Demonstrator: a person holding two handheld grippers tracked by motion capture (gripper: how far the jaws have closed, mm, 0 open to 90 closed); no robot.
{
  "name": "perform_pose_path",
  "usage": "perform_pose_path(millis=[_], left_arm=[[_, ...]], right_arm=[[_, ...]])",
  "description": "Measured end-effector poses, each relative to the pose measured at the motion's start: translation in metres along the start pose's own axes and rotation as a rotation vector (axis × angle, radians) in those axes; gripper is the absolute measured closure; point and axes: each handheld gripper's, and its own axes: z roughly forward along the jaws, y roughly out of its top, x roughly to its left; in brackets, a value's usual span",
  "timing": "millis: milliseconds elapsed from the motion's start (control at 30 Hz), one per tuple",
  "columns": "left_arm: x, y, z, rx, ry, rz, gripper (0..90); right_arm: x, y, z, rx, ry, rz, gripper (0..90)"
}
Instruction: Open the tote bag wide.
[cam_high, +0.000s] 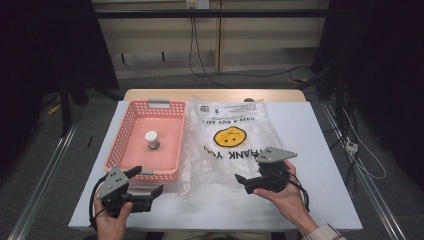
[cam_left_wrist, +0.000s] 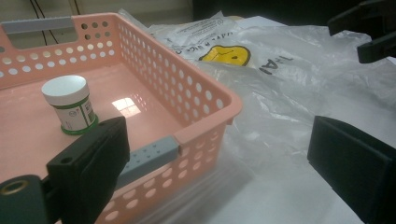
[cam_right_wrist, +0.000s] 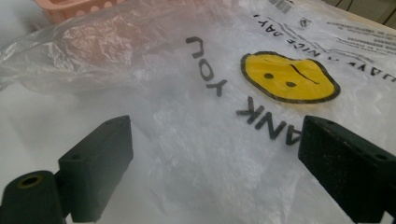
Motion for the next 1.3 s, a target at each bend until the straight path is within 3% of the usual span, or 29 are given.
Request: perform_pose_path(millis=[67,200,267,333,400,600,700,767,900,1000,1067,1133,1300], left_arm=[[-0.001,0.0,0.0,-0.003,0.0,0.004,4.7],[-0.001,0.0,0.0,-0.006,0.006,0.012,4.5],[-0.002,0.0,0.0,-0.01,0.007,0.013,4.5],[-0.001,0.0,0.0,-0.009,0.004,0.013,4.5],[-0.001,0.0,0.0,-0.009,0.006,0.012,4.5],[-0.001,0.0,-0.001,-0.013,0.008,0.013,4.5],[-0.001,0.0,-0.001,-0.015,0.009,0.011,4.5],[0.0,0.0,-0.001,-0.015,0.008,0.011,4.4],[0.0,-0.001,-0.001,-0.014,0.008,0.009,4.5],[0.0,-0.001,-0.001,-0.012,0.006,0.01,4.5],[0.0,-0.001,-0.001,-0.017,0.007,0.01,4.5],[0.0,-0.001,-0.001,-0.015,0.007,0.01,4.5],[0.0,-0.001,-0.001,-0.012,0.004,0.01,4.5]], right_arm=[[0.0,0.007,0.007,0.038,0.022,-0.018,13.8],[0.0,0.014,0.023,0.054,0.046,-0.027,16.0],[-0.001,0.012,0.03,0.056,0.053,-0.016,18.3],[-0.002,0.004,0.04,0.122,0.068,-0.02,17.3],[-0.003,0.001,0.042,0.138,0.073,-0.022,17.2],[0.001,-0.009,0.057,0.224,0.099,-0.067,16.4],[0.001,-0.01,0.059,0.236,0.106,-0.077,21.5],[-0.002,-0.011,0.059,0.23,0.119,-0.056,26.3],[-0.007,-0.008,0.051,0.234,0.082,-0.059,43.2],[-0.008,-0.009,0.053,0.251,0.063,-0.07,47.5],[-0.008,-0.009,0.055,0.236,0.068,-0.06,51.0],[-0.007,-0.008,0.055,0.223,0.039,-0.076,58.0],[-0.011,-0.011,0.062,0.253,0.035,-0.059,55.7]])
